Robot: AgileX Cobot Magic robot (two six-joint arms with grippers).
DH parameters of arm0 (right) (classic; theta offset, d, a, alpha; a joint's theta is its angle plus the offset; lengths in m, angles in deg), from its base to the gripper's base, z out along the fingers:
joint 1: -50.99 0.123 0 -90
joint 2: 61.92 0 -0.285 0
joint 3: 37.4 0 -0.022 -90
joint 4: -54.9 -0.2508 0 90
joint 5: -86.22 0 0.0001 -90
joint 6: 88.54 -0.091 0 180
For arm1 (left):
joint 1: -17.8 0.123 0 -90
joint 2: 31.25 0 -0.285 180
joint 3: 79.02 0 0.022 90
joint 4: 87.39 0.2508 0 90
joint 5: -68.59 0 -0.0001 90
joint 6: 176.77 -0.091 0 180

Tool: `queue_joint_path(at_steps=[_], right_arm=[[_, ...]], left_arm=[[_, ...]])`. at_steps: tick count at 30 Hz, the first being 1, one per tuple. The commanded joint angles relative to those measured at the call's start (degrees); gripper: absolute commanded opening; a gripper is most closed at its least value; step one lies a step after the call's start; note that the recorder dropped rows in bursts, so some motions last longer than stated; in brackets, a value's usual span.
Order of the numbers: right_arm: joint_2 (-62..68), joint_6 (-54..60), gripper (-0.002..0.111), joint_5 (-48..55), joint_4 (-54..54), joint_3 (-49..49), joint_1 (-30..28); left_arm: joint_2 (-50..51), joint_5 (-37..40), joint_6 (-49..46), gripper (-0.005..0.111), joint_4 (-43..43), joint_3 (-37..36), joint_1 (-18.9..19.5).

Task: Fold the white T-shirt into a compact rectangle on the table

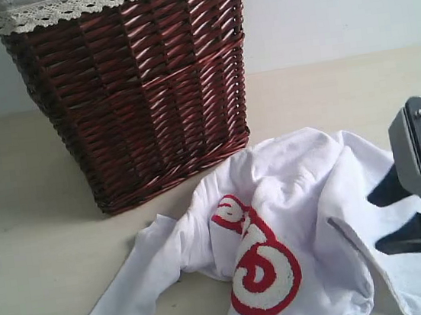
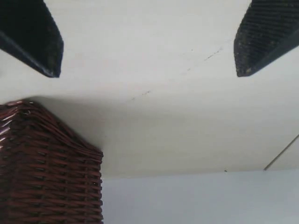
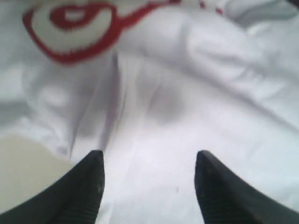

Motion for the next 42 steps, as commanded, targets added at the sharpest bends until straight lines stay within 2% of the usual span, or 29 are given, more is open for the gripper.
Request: queue_joint_path(at_steps=[1,2,5,8,12,18,24,27,29,30,31,32,36,39,41,42], right_arm=[[3.6,-15.0,0.056,3.4,27.0,-0.1,-0.3],[5.2,-15.4,0.056,3.6,27.4,-0.1,-0.3],[10.6,-15.2,0.056,-5.5,23.7,-0.1,-0.3],[15.1,-15.2,0.055,-6.7,24.7,-0.1,-0.3],[17.9,-15.2,0.028,-11.7,26.9,-0.1,-0.3],[18.6,-15.3,0.0,-15.3,29.0,-0.1,-0.3],[13.8,-15.4,0.0,-19.4,28.7,-0.1,-0.3],[5.1,-13.9,0.0,-12.0,28.6,-0.3,-0.3],[-2.8,-9.7,0.0,0.0,28.9,-0.3,-0.3],[-8.0,-6.1,0.0,9.6,28.5,-0.3,-0.3],[-10.0,-5.1,0.0,13.6,28.1,-0.3,-0.3],[-14.5,-4.2,0.0,23.3,26.2,-0.3,-0.3],[-22.1,-6.6,0.0,24.4,11.5,-0.7,-0.3],[-24.8,-11.2,0.0,24.4,-9.0,-2.5,-0.3],[-24.8,-16.5,0.0,24.4,-18.5,-2.5,-0.3],[-24.7,-17.2,0.0,24.4,-18.6,-2.5,-0.3]], left_arm=[[-0.3,-0.3,0.2,0.094,-0.4,0.0,0.2],[-0.3,-0.3,0.2,0.094,-0.4,0.0,0.2],[-0.3,-0.3,0.2,0.094,-0.4,0.0,0.2],[-0.3,-0.3,0.2,0.094,-0.4,0.0,0.2],[-0.3,-0.3,0.2,0.094,-0.4,0.0,0.2],[-0.3,-0.3,0.2,0.094,-0.4,0.0,0.2],[-0.3,-0.3,0.2,0.094,-0.4,0.0,0.2],[-0.3,-0.3,0.2,0.094,-0.4,0.0,0.2],[-0.3,-0.3,0.2,0.094,-0.4,0.0,0.2],[-0.3,-0.3,0.2,0.094,-0.4,0.0,0.2],[-0.3,-0.3,0.2,0.094,-0.4,0.0,0.2],[-0.3,-0.3,0.2,0.094,-0.4,0.0,0.2],[-0.3,-0.3,0.2,0.094,-0.4,0.0,0.2],[-0.3,-0.3,0.2,0.094,-0.4,0.0,0.2],[-0.3,-0.3,0.2,0.094,-0.4,0.0,0.2],[-0.3,-0.3,0.2,0.094,-0.4,0.0,0.2]])
